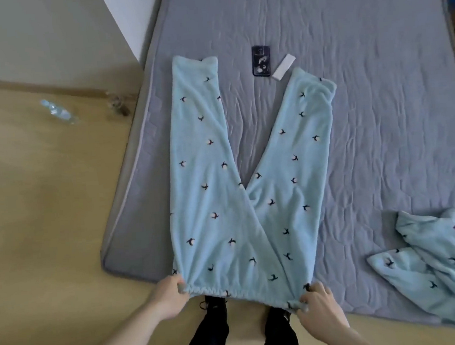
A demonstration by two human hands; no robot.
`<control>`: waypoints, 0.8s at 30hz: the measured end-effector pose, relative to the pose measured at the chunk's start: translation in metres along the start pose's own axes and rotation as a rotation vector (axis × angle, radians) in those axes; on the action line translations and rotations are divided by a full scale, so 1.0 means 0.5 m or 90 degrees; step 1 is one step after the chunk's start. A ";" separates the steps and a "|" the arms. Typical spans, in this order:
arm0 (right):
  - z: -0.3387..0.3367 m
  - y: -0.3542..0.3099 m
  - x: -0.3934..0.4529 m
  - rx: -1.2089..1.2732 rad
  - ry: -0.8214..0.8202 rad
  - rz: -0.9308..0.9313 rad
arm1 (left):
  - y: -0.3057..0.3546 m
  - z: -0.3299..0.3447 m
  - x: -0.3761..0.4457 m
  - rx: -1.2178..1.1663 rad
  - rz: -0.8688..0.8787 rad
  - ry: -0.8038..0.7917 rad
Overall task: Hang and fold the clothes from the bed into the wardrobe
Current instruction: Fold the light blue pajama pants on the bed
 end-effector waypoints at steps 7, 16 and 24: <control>0.178 0.017 0.130 -0.112 -0.148 0.073 | -0.081 0.143 0.161 -0.160 -0.115 -0.011; 0.217 -0.014 0.283 0.104 -0.058 0.087 | -0.104 0.181 0.253 -0.508 -0.244 0.125; 0.157 0.031 0.298 0.239 -0.008 0.114 | 0.134 0.105 0.165 -0.381 0.108 0.201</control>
Point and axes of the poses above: each hand's wrist, its own x-axis towards the middle knuckle, its own z-axis out of the palm, y = z × x, the point moved 9 cm from there along x, towards the middle knuckle, and after that the axes turned 6 degrees about x, right-handed, at the moved point
